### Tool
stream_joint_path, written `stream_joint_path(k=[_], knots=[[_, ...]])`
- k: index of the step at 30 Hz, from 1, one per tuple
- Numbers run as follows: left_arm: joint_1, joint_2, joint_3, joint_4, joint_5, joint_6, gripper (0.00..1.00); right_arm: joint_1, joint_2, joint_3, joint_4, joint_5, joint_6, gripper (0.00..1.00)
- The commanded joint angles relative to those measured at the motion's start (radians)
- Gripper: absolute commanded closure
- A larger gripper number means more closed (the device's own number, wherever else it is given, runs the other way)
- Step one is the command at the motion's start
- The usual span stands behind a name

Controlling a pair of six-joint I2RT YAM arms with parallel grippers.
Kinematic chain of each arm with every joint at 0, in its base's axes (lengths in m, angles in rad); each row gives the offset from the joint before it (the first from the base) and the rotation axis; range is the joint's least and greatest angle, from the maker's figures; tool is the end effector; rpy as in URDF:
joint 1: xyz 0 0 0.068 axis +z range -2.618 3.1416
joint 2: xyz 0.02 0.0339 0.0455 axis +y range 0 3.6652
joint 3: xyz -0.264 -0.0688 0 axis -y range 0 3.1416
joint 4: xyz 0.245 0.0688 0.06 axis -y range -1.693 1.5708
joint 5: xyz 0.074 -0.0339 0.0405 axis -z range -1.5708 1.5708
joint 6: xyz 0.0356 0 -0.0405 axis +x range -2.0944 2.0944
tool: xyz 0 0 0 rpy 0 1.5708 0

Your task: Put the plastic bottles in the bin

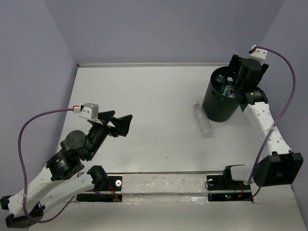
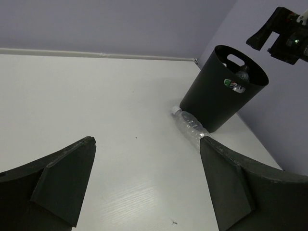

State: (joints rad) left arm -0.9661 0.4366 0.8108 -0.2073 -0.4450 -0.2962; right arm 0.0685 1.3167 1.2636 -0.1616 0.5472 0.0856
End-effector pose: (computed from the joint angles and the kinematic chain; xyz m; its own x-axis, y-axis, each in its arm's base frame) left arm 0.0646 -0.0666 0.3882 -0.0560 -0.3824 -0.9223 0.5070 0.7849 -0.3562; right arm 0.3040 0.0023 0.3937 -0.1734 0.0613 -0.9829 0.4652 0.8848 -0.0269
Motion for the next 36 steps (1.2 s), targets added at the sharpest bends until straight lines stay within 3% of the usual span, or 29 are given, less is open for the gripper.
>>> stream_joint_path(k=[1,3,4,7,8,10,15,17,24,28,36], knots=[[0.013,-0.009,-0.01,0.034,0.005,0.02,0.01,0.036,-0.094,0.088,-0.1,-0.186,0.083,0.0],[0.027,-0.009,-0.01,0.036,0.005,0.02,0.01,0.124,-0.132,0.073,-0.147,-0.237,0.112,0.0],[0.032,-0.009,-0.012,0.036,0.005,0.02,0.01,0.265,-0.146,0.041,-0.168,-0.243,0.118,0.0],[0.043,-0.007,-0.013,0.034,-0.006,0.02,0.01,0.541,-0.169,-0.044,-0.217,-0.126,0.114,0.03],[0.043,-0.007,-0.013,0.034,-0.011,0.02,0.01,0.58,-0.166,-0.067,-0.233,-0.095,0.123,0.05],[0.043,-0.006,-0.013,0.032,-0.023,0.019,0.01,0.632,-0.142,-0.142,-0.288,-0.098,0.163,0.21],[0.046,0.001,-0.013,0.028,-0.035,0.019,0.01,0.633,-0.05,-0.253,-0.381,-0.017,0.255,0.19],[0.047,0.001,-0.012,0.029,-0.037,0.019,0.01,0.633,0.011,-0.254,-0.395,0.092,0.276,0.18],[0.052,0.007,-0.013,0.028,-0.043,0.016,0.01,0.542,0.217,-0.211,-0.345,0.193,0.234,0.17],[0.052,0.016,-0.015,0.029,-0.035,0.02,0.01,0.453,0.28,-0.194,-0.28,0.143,0.188,0.17],[0.059,0.019,-0.016,0.031,-0.034,0.025,0.01,0.441,0.433,-0.196,-0.153,-0.007,0.134,0.18]])
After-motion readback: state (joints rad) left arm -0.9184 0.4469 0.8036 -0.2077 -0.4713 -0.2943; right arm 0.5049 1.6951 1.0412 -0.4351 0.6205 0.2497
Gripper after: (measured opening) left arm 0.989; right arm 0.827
